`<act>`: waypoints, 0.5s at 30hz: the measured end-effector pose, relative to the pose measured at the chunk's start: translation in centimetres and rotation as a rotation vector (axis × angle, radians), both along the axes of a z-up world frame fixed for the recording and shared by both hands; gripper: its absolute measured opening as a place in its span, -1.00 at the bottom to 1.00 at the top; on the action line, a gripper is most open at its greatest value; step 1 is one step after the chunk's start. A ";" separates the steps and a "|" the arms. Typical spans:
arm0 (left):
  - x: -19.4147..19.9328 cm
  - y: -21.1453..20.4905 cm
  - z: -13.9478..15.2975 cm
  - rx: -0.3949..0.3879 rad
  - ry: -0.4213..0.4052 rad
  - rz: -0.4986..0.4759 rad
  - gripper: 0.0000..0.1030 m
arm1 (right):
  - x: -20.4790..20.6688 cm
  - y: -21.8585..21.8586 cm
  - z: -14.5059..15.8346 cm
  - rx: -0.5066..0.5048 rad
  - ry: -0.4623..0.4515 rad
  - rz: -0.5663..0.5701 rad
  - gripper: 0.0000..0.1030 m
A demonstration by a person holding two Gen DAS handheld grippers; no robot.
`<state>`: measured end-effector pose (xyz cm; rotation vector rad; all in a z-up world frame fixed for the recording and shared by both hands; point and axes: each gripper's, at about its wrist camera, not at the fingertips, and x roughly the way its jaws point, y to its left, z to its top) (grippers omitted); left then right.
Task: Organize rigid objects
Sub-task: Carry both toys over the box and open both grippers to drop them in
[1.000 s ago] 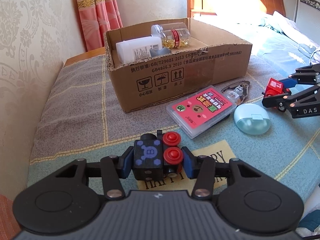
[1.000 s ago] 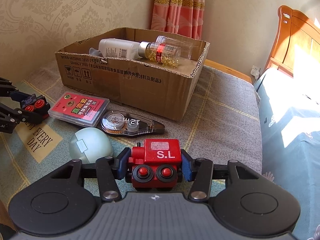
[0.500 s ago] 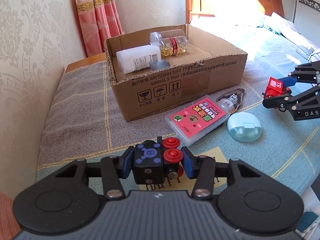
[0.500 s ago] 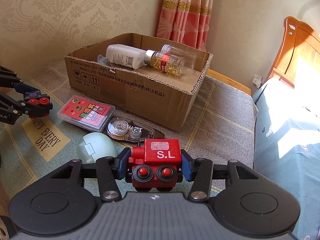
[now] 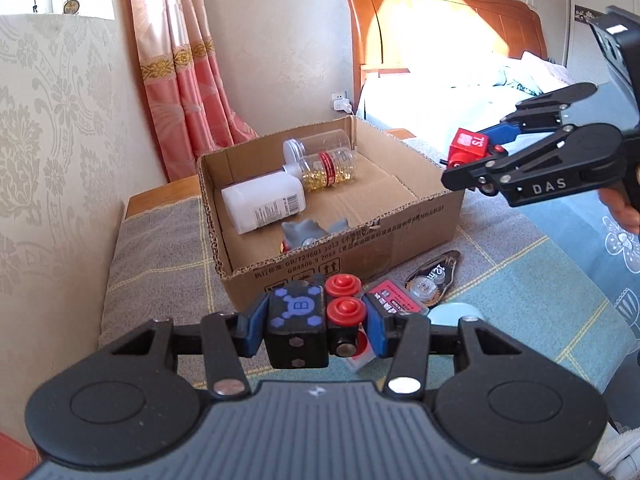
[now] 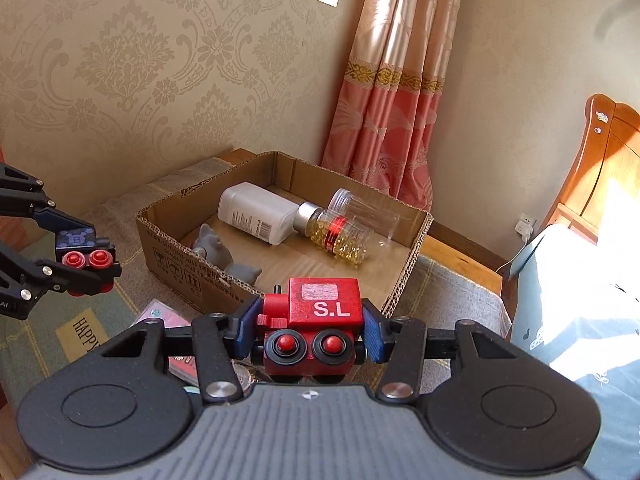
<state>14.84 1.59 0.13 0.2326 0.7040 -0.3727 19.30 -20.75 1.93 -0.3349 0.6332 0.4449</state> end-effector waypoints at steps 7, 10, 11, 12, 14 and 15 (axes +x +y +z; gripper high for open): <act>2.3 -1.0 2.1 0.017 -0.070 -0.008 -0.06 | 4.5 0.8 0.6 0.062 -0.008 -0.049 0.87; 3.8 -1.4 2.6 0.020 -0.093 -0.012 -0.06 | 3.8 0.1 0.2 0.107 0.013 -0.062 0.96; 4.3 -1.6 2.7 0.023 -0.097 -0.013 -0.06 | 3.4 -0.1 0.0 0.111 0.019 -0.069 0.99; 4.9 -1.8 2.7 0.024 -0.102 -0.015 -0.06 | 3.0 -0.2 -0.2 0.112 0.020 -0.082 1.00; 6.0 -2.2 2.8 0.022 -0.106 -0.014 -0.06 | 2.1 -0.6 -0.6 0.111 0.031 -0.108 1.00; 6.6 -2.3 2.9 0.018 -0.107 -0.017 -0.06 | 1.8 -0.8 -0.7 0.115 0.040 -0.121 1.00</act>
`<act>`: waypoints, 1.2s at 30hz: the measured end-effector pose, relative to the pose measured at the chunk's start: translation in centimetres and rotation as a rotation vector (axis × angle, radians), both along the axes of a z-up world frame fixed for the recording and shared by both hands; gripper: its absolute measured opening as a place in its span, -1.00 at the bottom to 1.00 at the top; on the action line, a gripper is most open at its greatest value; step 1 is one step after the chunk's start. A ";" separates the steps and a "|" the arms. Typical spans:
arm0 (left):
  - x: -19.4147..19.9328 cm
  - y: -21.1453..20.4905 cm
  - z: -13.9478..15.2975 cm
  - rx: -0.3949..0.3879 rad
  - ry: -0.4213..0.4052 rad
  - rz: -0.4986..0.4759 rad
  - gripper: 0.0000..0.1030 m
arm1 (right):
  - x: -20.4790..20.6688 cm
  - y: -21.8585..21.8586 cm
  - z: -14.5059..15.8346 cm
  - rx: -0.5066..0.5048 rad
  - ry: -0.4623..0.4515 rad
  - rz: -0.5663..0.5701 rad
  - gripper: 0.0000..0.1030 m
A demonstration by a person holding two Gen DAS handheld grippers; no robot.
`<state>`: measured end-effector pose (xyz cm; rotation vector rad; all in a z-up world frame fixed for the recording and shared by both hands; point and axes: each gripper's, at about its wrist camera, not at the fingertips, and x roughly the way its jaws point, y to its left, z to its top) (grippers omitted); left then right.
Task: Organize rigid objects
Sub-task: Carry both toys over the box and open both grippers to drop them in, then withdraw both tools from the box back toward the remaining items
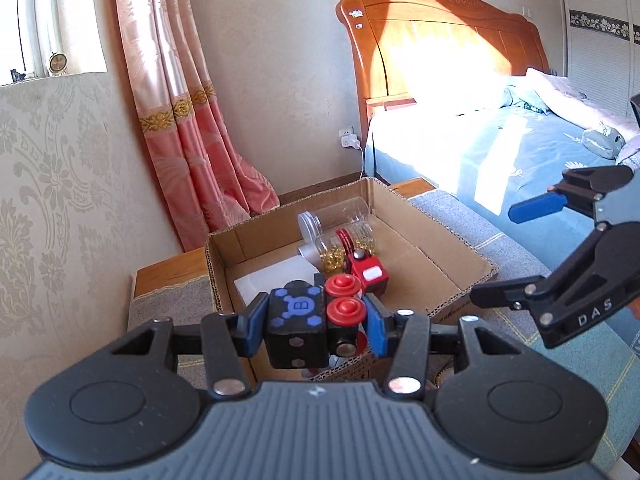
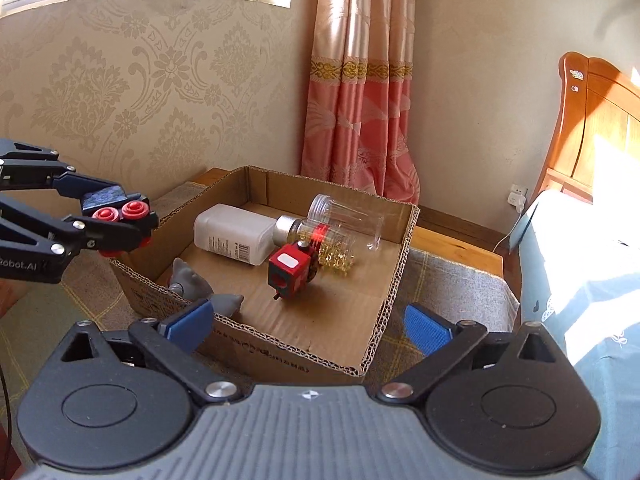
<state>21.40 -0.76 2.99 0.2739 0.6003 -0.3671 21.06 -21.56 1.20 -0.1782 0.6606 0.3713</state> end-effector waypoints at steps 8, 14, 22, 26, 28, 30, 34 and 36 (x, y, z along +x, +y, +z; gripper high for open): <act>3.2 -2.5 0.1 -0.003 -0.010 -0.042 -0.06 | -2.1 -1.3 -0.7 0.033 0.024 -0.081 1.00; 4.9 -6.1 -0.8 0.001 0.013 -0.105 -0.06 | -3.1 -1.5 -1.5 0.023 0.039 -0.100 1.00; 6.2 -9.6 -1.5 -0.002 0.026 -0.134 0.61 | -3.6 -2.3 -2.0 0.023 0.065 -0.137 1.00; 5.3 -9.0 -1.1 -0.010 0.024 -0.112 0.83 | -4.0 -2.7 -2.2 0.025 0.072 -0.150 1.00; 4.8 -8.3 -1.0 -0.010 0.040 -0.080 0.89 | -4.1 -2.8 -2.3 0.027 0.075 -0.154 1.00; 4.3 -7.7 -0.9 0.001 0.047 -0.050 0.90 | -4.1 -2.9 -2.3 0.031 0.078 -0.158 1.00; 2.6 -6.3 -0.6 0.007 0.043 0.005 0.90 | -4.6 -2.7 -2.5 0.043 0.083 -0.157 1.00; 1.7 -5.5 -0.4 0.008 0.038 0.033 0.94 | -4.9 -2.5 -2.5 0.044 0.084 -0.157 1.00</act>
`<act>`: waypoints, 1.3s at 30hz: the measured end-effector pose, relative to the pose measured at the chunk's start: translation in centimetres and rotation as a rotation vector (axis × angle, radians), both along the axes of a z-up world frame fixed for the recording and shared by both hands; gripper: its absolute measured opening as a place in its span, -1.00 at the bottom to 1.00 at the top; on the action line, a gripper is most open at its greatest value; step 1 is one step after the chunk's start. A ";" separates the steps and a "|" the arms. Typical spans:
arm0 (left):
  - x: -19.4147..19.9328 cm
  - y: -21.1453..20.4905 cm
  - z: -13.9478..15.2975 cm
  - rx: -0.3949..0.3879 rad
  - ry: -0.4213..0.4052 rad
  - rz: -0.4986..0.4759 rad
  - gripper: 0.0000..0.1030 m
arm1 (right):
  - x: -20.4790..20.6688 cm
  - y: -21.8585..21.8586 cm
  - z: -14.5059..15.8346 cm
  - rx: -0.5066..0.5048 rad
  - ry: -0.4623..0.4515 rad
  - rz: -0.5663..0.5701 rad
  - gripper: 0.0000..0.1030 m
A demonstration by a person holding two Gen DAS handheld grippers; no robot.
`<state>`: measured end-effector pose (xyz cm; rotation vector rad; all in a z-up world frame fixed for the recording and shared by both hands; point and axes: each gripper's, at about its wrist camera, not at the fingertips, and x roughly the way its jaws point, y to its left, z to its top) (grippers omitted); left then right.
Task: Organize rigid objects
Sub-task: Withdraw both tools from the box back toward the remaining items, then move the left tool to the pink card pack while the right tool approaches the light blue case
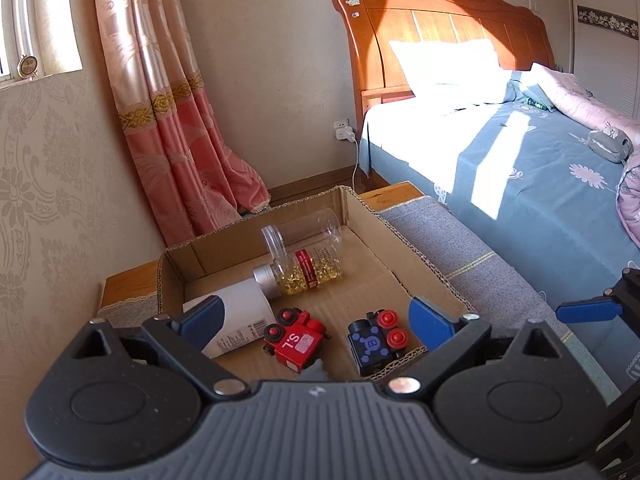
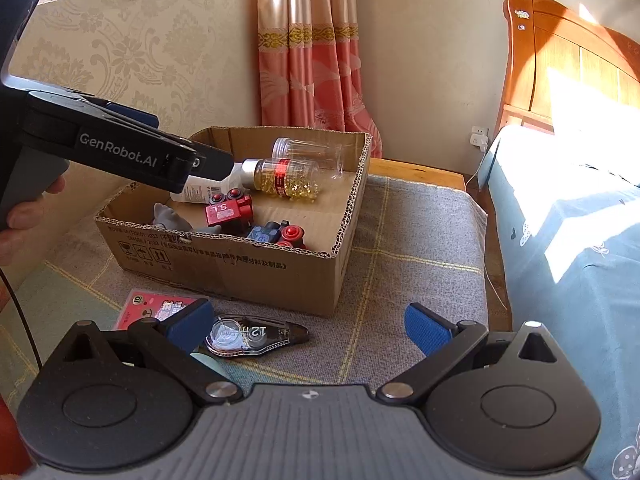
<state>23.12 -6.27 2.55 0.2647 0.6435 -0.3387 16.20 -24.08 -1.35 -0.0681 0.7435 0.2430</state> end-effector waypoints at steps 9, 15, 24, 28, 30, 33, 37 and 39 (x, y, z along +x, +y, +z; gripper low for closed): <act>-3.3 1.8 -1.9 -0.006 0.056 0.117 0.97 | -1.5 0.6 -0.7 -0.007 0.002 -0.011 1.00; -4.2 2.5 -5.4 -0.074 0.124 0.222 0.98 | -2.3 0.4 -1.7 0.009 0.024 -0.014 1.00; -3.6 1.5 -9.0 -0.075 0.163 0.306 0.98 | -3.0 -1.0 -2.7 0.021 0.048 -0.027 1.00; -3.4 0.6 -9.7 -0.055 0.165 0.302 0.98 | -3.0 -1.6 -3.2 0.028 0.061 -0.032 1.00; -3.2 0.1 -10.1 -0.040 0.166 0.306 0.98 | -3.0 -1.7 -3.3 0.031 0.066 -0.030 1.00; -3.1 -0.2 -10.6 -0.025 0.165 0.311 0.98 | -3.0 -1.8 -3.5 0.033 0.073 -0.024 1.00; -3.0 -0.2 -11.0 -0.030 0.178 0.314 0.98 | -3.0 -1.6 -3.7 0.031 0.080 -0.017 1.00; -3.0 0.1 -11.1 -0.039 0.178 0.316 0.99 | -3.1 -1.5 -3.8 0.030 0.082 -0.015 1.00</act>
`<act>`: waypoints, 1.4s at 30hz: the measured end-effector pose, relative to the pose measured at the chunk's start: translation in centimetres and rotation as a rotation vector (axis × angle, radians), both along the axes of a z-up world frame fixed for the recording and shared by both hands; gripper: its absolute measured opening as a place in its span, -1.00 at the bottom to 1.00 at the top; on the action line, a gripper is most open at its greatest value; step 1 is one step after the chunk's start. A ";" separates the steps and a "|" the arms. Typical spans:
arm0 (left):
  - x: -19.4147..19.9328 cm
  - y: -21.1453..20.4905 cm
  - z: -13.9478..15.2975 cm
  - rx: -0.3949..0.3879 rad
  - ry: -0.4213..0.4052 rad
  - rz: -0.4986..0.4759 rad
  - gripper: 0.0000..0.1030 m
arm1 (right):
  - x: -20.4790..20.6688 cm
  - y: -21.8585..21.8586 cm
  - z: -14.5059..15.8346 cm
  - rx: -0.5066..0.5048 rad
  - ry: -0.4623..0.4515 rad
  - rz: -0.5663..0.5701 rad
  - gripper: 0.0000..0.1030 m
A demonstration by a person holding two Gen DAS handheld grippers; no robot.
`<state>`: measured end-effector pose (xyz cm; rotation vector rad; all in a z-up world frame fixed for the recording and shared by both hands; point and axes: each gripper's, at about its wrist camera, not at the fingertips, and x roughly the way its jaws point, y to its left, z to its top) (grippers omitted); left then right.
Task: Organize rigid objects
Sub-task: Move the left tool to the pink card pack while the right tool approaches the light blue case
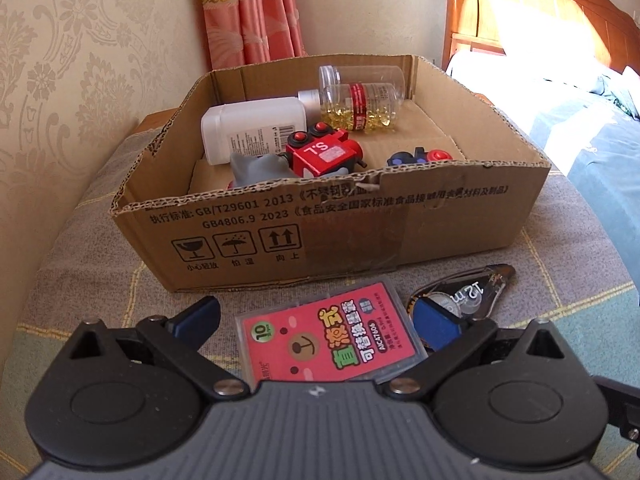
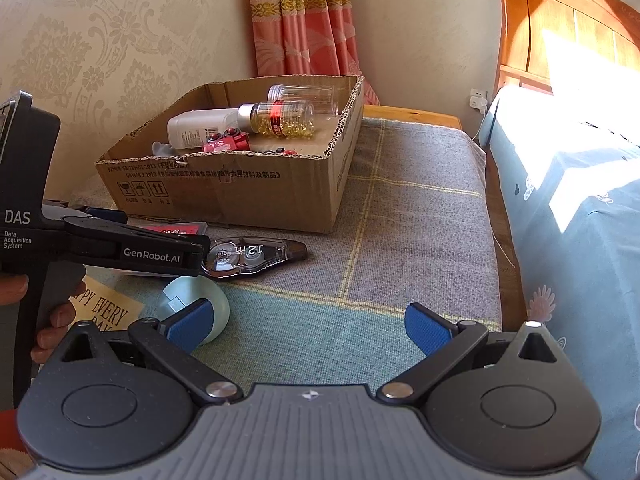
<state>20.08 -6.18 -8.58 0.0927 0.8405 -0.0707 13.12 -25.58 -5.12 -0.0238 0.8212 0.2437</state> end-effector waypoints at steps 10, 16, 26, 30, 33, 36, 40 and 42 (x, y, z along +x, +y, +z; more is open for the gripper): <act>-0.9 2.1 -0.1 -0.026 0.012 0.008 0.99 | 0.0 1.0 -0.1 -0.021 0.013 0.016 1.00; -1.6 4.0 -0.1 -0.034 0.010 0.020 0.99 | -0.1 2.2 -0.2 -0.045 0.023 0.044 1.00; -2.3 6.1 -0.5 -0.076 -0.010 0.002 0.98 | -0.1 4.5 -0.2 -0.079 0.033 0.081 1.00; -2.0 6.1 -0.5 -0.073 -0.022 -0.038 0.85 | -0.1 5.1 -0.3 -0.092 0.036 0.112 1.00; -1.9 6.3 -0.4 -0.087 -0.019 -0.049 0.76 | 0.0 5.5 -0.4 -0.081 0.039 0.161 1.00; -2.0 6.6 -0.2 -0.082 -0.021 -0.049 0.76 | 0.3 6.2 -0.9 -0.072 0.045 0.226 1.00; -3.0 7.5 0.7 -0.085 -0.035 -0.042 0.76 | 0.9 7.4 -1.9 -0.088 0.056 0.309 1.00; -3.8 7.9 1.2 -0.076 -0.044 -0.043 0.76 | 1.4 7.9 -2.5 -0.093 0.066 0.332 1.00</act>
